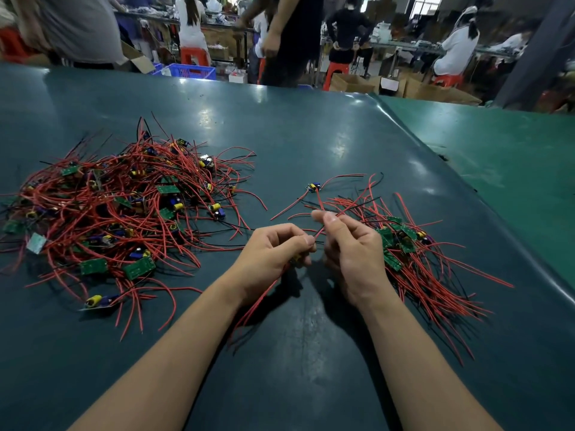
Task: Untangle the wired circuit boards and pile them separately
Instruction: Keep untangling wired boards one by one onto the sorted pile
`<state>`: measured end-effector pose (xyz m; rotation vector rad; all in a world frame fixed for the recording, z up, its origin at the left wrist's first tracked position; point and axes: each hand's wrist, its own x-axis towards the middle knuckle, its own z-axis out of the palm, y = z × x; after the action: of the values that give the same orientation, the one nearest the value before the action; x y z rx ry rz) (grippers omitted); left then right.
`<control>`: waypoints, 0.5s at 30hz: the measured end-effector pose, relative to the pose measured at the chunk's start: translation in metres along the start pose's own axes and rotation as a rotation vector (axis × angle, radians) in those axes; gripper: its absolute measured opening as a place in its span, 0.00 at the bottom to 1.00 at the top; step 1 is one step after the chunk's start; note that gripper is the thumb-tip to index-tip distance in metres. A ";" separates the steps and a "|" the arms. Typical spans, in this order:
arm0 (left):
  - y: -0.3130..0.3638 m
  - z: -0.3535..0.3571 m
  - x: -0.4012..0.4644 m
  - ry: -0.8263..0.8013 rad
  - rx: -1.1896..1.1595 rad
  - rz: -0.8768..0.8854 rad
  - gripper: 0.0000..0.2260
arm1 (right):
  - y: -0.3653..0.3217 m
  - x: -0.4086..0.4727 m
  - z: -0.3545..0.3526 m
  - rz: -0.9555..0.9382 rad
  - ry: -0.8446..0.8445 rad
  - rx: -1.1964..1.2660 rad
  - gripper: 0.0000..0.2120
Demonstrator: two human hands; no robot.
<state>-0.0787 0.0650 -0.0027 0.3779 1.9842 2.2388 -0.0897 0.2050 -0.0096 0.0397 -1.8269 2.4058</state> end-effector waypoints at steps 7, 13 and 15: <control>0.001 -0.004 0.000 -0.051 0.018 0.006 0.12 | 0.001 0.003 -0.003 -0.114 0.089 -0.057 0.09; 0.003 -0.004 0.000 -0.101 0.051 0.004 0.12 | -0.003 0.002 0.001 -0.178 0.113 -0.104 0.11; 0.003 -0.004 0.000 -0.110 0.057 0.001 0.11 | -0.003 0.000 0.001 -0.205 0.094 -0.109 0.11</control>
<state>-0.0794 0.0611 0.0002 0.4969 1.9950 2.1168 -0.0893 0.2050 -0.0064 0.0973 -1.8129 2.1316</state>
